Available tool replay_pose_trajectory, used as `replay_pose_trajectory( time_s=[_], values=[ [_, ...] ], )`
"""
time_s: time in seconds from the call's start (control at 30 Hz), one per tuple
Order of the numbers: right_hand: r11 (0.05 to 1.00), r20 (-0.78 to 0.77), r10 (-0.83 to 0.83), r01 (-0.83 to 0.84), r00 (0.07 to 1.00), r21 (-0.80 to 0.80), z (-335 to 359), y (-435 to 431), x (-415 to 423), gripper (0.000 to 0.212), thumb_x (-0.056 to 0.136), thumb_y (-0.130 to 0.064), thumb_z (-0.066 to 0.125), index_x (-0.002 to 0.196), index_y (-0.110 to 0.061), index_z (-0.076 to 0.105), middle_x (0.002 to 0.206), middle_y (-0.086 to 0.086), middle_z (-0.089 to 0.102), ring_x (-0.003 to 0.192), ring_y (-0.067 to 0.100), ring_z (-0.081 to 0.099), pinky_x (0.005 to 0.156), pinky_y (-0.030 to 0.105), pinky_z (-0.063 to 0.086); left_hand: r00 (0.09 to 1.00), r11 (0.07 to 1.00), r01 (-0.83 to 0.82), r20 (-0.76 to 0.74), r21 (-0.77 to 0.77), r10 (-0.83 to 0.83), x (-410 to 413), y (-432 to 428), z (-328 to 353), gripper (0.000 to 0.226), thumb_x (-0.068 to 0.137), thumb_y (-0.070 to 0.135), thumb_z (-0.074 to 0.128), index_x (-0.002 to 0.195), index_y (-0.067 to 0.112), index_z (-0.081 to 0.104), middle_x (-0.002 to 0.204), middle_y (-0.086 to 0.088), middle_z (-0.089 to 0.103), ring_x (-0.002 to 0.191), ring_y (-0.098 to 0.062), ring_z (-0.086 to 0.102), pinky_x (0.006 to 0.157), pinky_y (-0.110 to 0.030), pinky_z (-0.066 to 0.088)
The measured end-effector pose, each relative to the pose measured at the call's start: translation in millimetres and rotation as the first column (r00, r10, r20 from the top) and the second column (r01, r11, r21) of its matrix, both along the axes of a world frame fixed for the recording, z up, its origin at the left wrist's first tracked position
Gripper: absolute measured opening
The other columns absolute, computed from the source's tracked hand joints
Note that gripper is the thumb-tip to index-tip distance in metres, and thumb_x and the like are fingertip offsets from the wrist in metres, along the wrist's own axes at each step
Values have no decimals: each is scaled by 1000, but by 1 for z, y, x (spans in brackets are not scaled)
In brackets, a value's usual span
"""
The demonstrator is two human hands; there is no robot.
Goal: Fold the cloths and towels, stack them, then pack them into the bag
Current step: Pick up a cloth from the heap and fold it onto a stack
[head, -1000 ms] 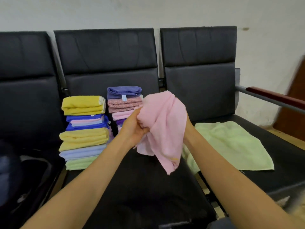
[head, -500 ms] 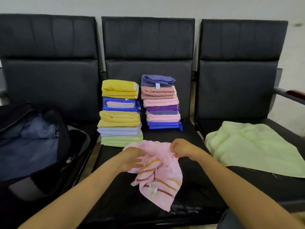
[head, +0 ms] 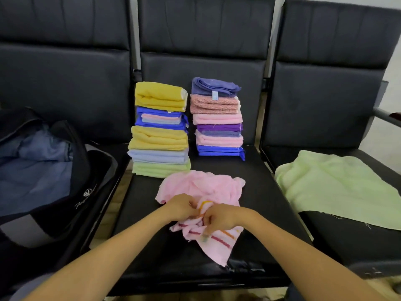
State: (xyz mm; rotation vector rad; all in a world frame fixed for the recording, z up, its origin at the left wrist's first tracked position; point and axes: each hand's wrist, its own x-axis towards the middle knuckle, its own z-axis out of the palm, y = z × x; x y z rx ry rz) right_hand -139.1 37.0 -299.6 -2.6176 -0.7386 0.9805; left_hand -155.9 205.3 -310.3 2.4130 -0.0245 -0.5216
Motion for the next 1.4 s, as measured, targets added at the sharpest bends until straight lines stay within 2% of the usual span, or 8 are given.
replay_pose_trajectory(
  time_s=[0.17, 0.4, 0.5, 0.63, 0.77, 0.97, 1.17, 1.4],
  values=[
    [976, 35, -154, 147, 987, 162, 17, -13, 6, 10, 88, -12, 51, 78, -12, 48, 80, 3, 45, 74, 15, 40, 60, 21, 33, 979, 980, -177, 89, -96, 185, 5, 0, 12, 16, 96, 26, 46, 89, 16, 56, 87, 1, 58, 76, -12, 51, 62, -23, 39],
    [559, -38, -667, 533, 744, 634, 35, -46, 33, 22, 91, -7, 47, 76, -19, 57, 88, 1, 61, 83, 17, 56, 69, 27, 45, 743, 631, -479, 102, -610, 662, 15, 26, 55, 7, 97, 19, 46, 96, 13, 43, 92, -9, 51, 77, -16, 47, 62, -28, 39],
    [429, -108, -704, 541, 702, 724, 49, -54, 35, 25, 92, -8, 43, 73, -17, 57, 82, 0, 59, 82, 17, 54, 66, 25, 43, 829, 833, -461, 185, -307, 527, 17, 49, 65, 2, 93, 19, 53, 92, 18, 51, 88, -1, 54, 77, -14, 48, 62, -25, 37],
    [678, -142, -435, 427, 889, 598, 54, -62, 25, 18, 83, -40, 69, 87, -22, 66, 96, -2, 65, 92, 15, 63, 75, 27, 48, 938, 940, -258, 289, 223, 189, 12, 58, 42, 15, 83, 12, 62, 96, 20, 63, 105, -4, 58, 97, -21, 54, 77, -27, 43],
    [920, 83, -192, 150, 978, 361, 35, -56, 24, 25, 78, -38, 74, 94, -19, 69, 101, 7, 66, 99, 24, 61, 90, 41, 51, 895, 987, -160, 425, 13, 139, 5, 28, 30, 15, 86, 24, 69, 101, 22, 66, 108, 2, 53, 101, -13, 51, 81, -19, 39],
    [700, -31, -248, 201, 968, 686, 46, -44, 18, 14, 91, -27, 62, 96, -14, 65, 98, 8, 64, 91, 16, 60, 83, 35, 50, 967, 979, 40, 255, -202, 13, -17, -19, 30, 58, 73, 51, 75, 118, 19, 59, 113, 3, 62, 103, -14, 59, 84, -17, 43],
    [474, -330, -364, 478, 871, 740, 50, -45, 21, 14, 94, -25, 57, 105, -17, 61, 107, 10, 67, 99, 25, 65, 87, 40, 52, 973, 989, -31, 222, -146, 64, -12, -4, 44, 45, 87, 42, 65, 123, 18, 54, 114, 9, 57, 104, -10, 52, 86, -23, 37],
    [855, -57, -185, 189, 981, 483, 62, -49, 9, 42, 68, -35, 84, 106, -33, 65, 101, -14, 71, 95, 3, 65, 84, 21, 54, 985, 866, -45, 122, -499, 122, -17, 3, 76, 21, 83, 28, 72, 101, 20, 66, 97, -2, 71, 94, -20, 66, 88, -39, 54]
  ],
)
